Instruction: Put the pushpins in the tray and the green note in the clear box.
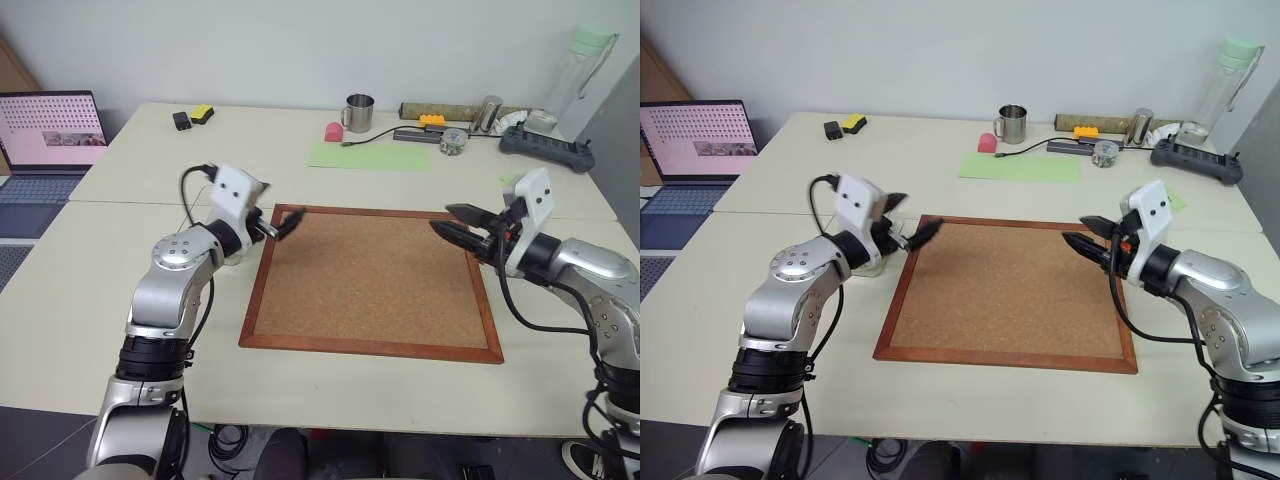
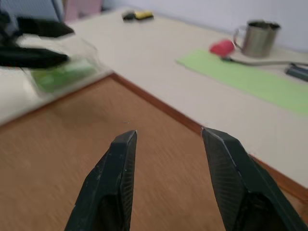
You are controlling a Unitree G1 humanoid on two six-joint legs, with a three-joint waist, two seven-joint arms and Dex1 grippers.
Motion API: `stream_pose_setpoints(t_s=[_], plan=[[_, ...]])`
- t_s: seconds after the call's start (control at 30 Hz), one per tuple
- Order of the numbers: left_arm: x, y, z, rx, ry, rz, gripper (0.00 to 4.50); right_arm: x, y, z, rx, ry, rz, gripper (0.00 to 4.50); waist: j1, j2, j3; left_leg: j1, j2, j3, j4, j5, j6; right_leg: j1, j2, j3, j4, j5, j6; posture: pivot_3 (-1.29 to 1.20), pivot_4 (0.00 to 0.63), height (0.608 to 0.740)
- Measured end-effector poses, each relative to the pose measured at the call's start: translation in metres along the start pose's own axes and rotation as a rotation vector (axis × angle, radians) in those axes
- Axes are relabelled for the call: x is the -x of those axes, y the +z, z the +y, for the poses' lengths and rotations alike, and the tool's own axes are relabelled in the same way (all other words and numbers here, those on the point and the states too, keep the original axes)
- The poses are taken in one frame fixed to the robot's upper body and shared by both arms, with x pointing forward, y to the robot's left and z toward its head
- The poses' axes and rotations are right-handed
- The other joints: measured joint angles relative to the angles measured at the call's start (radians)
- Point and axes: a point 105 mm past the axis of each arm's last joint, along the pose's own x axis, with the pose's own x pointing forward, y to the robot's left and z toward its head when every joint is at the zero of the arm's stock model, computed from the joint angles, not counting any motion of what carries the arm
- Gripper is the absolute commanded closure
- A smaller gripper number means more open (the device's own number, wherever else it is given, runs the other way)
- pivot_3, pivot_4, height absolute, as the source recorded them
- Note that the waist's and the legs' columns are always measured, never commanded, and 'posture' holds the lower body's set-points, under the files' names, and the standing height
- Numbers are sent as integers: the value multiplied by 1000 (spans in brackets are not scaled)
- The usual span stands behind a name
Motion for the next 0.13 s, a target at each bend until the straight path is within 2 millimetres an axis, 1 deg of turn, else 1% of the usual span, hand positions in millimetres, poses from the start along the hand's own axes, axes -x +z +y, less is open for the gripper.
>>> stream_pose_setpoints(t_s=[0.07, 0.13], plan=[[-1, -8, -16, -5, -127, 61, 138, 2, -12, 0, 9, 20, 40, 2290, -7, 0, 0, 1, 0, 0, 0, 0, 0, 0, 1, 2, 0, 0, 0, 0, 150, 740], [-1, -16, -27, -1, -207, 97, 138, 1, -17, 4, 7, 57, 50, 2290, -18, 0, 0, 0, 0, 0, 0, 0, 0, -1, 1, 2, 1, 0, 0, 0, 150, 740]])
